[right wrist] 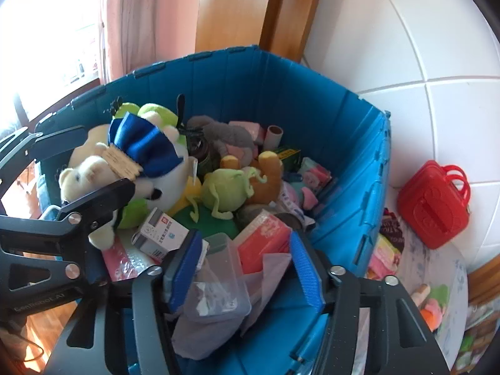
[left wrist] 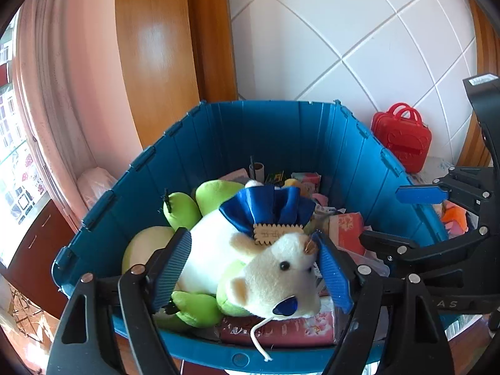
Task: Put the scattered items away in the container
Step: 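Open both grippers to drop the bear and box into the crate, then move both grippers back toward the pig plush on the table, then grasp the pink-and-orange pig plush with the left gripper and lift it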
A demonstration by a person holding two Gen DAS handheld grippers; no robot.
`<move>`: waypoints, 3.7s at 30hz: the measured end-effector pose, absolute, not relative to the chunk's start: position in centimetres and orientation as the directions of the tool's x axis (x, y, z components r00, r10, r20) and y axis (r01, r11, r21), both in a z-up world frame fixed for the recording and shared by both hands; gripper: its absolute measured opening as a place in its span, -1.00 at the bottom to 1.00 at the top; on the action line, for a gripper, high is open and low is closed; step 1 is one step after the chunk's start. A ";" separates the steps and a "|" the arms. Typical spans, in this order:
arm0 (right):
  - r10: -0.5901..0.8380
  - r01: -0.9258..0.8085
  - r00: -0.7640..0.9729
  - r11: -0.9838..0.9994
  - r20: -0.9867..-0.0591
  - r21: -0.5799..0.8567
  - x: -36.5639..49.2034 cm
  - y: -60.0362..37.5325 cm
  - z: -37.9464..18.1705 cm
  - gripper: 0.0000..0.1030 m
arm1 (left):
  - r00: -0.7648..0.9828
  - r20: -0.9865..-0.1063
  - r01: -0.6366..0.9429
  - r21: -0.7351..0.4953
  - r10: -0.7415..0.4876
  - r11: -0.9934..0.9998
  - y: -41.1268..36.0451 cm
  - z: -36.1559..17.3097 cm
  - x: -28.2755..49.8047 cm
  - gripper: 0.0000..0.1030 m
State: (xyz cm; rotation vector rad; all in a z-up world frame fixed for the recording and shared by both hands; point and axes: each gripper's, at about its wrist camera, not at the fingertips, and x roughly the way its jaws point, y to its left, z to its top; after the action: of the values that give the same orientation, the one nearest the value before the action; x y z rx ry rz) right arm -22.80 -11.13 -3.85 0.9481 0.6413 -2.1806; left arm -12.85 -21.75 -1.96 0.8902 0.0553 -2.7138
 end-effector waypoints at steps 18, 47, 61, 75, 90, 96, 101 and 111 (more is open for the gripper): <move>-0.416 0.624 -0.664 -0.766 -0.621 -0.153 -20.7 -3.3 0.5 0.98 | -0.840 -0.482 0.284 0.001 -0.249 -0.959 -18.5 1.3 -10.5 0.62; -0.258 0.380 -0.751 -0.922 -0.607 -0.077 -24.9 35.3 -2.0 0.99 | -0.846 -0.507 0.157 0.061 -0.167 -0.986 15.2 -0.3 -17.5 0.92; -0.058 0.173 -0.756 -0.978 -0.653 -0.113 -27.3 39.2 -3.8 0.99 | -0.825 -0.564 -0.065 0.017 0.045 -0.998 19.4 -3.2 -23.4 0.92; 0.014 0.062 -0.696 -0.995 -0.718 -0.079 -31.5 44.7 -6.8 0.99 | -0.726 -0.677 -0.122 -0.040 0.117 -0.992 22.1 -8.0 -30.2 0.92; -0.051 0.109 -0.469 -0.994 -0.882 -0.001 -44.7 56.4 -19.1 0.99 | -0.527 -0.849 0.077 -0.089 0.035 -0.993 29.8 -19.6 -40.0 0.92; -0.104 0.167 -0.443 -0.985 -0.890 0.033 -48.1 57.7 -20.6 0.99 | -0.507 -0.861 0.122 -0.122 0.043 -0.985 33.8 -21.7 -44.9 0.92; -0.109 0.173 -0.430 -0.984 -0.896 0.036 -50.2 58.9 -21.3 0.99 | -0.460 -0.884 0.089 -0.136 0.080 -0.987 37.3 -24.4 -48.5 0.92; -0.224 0.284 -0.381 -0.952 -0.897 0.118 -53.6 56.3 -22.4 0.99 | -0.424 -0.906 -0.014 0.024 -0.016 -1.000 37.3 -27.9 -48.2 0.92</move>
State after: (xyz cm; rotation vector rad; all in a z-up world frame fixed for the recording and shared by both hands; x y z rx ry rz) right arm -53.59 56.28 -22.39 1.5339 0.0792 -2.3823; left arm -48.25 37.34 -27.86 1.6859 -0.0440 -2.6491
